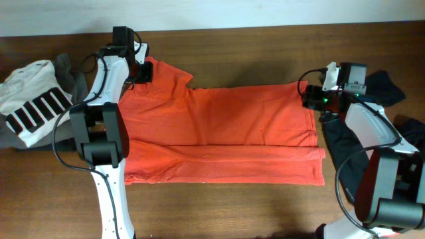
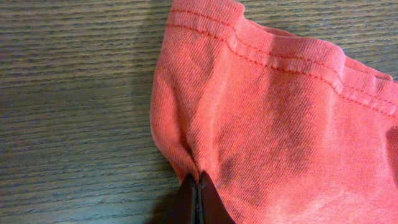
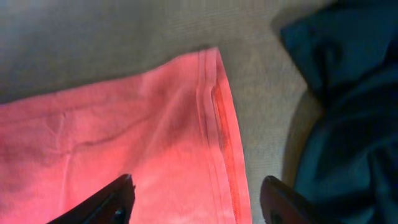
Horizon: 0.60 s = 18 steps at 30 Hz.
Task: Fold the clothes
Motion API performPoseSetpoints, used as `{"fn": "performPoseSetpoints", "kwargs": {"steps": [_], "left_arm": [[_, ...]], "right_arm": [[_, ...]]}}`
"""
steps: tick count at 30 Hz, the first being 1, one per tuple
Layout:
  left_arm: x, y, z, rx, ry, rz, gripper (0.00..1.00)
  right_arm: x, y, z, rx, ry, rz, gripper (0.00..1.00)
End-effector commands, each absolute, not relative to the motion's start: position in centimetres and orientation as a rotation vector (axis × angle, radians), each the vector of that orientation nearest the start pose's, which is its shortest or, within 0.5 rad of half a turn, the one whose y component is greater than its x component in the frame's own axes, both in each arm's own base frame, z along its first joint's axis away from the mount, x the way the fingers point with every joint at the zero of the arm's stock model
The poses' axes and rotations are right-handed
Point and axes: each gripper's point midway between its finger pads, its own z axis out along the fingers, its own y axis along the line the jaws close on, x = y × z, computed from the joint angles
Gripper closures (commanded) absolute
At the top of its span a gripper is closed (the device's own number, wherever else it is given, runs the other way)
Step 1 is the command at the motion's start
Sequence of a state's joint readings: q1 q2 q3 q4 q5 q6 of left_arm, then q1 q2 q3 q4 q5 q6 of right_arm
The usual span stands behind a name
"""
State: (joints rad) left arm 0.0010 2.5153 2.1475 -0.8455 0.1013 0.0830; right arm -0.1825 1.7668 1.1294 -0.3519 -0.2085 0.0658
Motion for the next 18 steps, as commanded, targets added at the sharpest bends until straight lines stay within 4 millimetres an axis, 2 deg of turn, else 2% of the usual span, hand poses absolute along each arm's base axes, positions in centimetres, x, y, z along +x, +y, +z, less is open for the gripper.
{"fn": "performPoseSetpoints", "kwargs": {"steps": [1,4,8,12,18], "left_arm": [[56.1,-2.0,0.4,0.123,2.805,-0.146,1.00],[56.0,-2.0,0.3,0.096,2.812,-0.151,1.00],[55.8,-2.1,0.2,0.097,2.822,-0.152,1.00],[55.4,-2.1,0.1,0.097,2.835,-0.153,1.00],[55.3,-2.1,0.1,0.097,2.840,-0.153,1.00]], "right_arm": [[44.8,-4.6,7.6,0.211,2.488,0.210,0.33],[45.9,-4.8,7.3,0.205,2.460,0.207,0.33],[47.5,-4.2,4.9,0.161,2.509,0.277,0.29],[49.2,-4.3,3.2,0.166,2.554,0.299,0.25],[51.7,-4.1,2.6,0.149,2.557,0.305,0.25]]}}
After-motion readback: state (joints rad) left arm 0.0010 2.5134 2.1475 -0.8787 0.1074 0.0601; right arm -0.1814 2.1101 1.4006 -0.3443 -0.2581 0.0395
